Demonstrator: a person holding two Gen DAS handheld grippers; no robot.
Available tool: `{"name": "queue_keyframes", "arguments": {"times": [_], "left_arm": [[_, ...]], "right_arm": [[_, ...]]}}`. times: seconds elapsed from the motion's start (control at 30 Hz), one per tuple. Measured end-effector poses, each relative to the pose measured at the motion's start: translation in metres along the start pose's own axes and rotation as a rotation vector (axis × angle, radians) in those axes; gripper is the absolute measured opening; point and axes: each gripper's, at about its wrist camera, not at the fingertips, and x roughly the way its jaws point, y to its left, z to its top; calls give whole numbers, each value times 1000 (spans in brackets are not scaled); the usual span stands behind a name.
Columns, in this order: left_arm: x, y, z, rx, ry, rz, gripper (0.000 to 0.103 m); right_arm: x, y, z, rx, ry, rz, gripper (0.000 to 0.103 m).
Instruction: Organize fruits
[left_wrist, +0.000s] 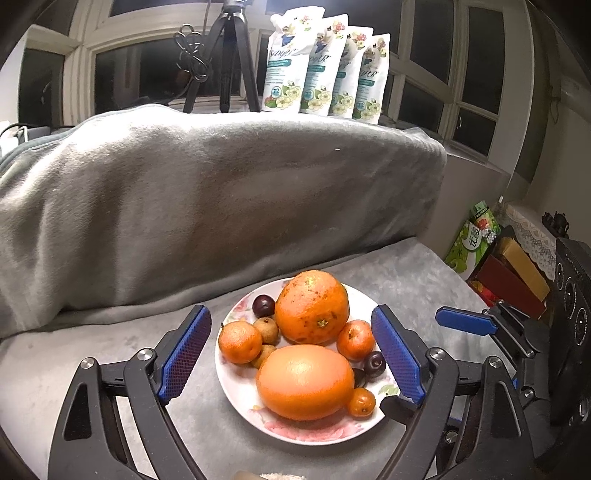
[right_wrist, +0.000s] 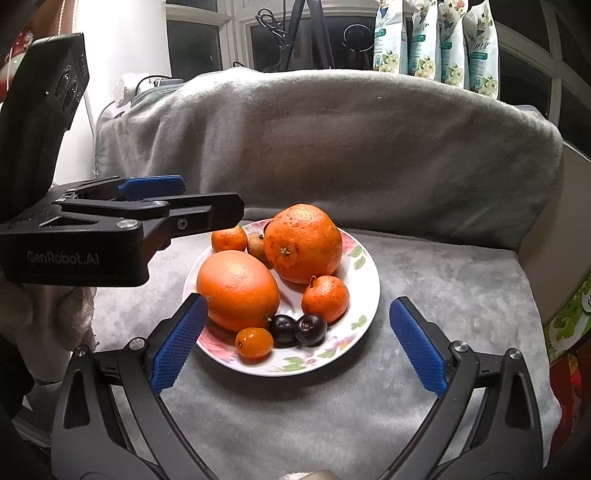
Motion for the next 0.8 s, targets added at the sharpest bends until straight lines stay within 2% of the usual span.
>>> {"name": "queue_keyframes", "arguments": {"times": [0.8], "left_arm": [[-68,-2,-13,-13,-119,30,89]], "right_arm": [[-45,10,0,35,-79,-49,101]]}}
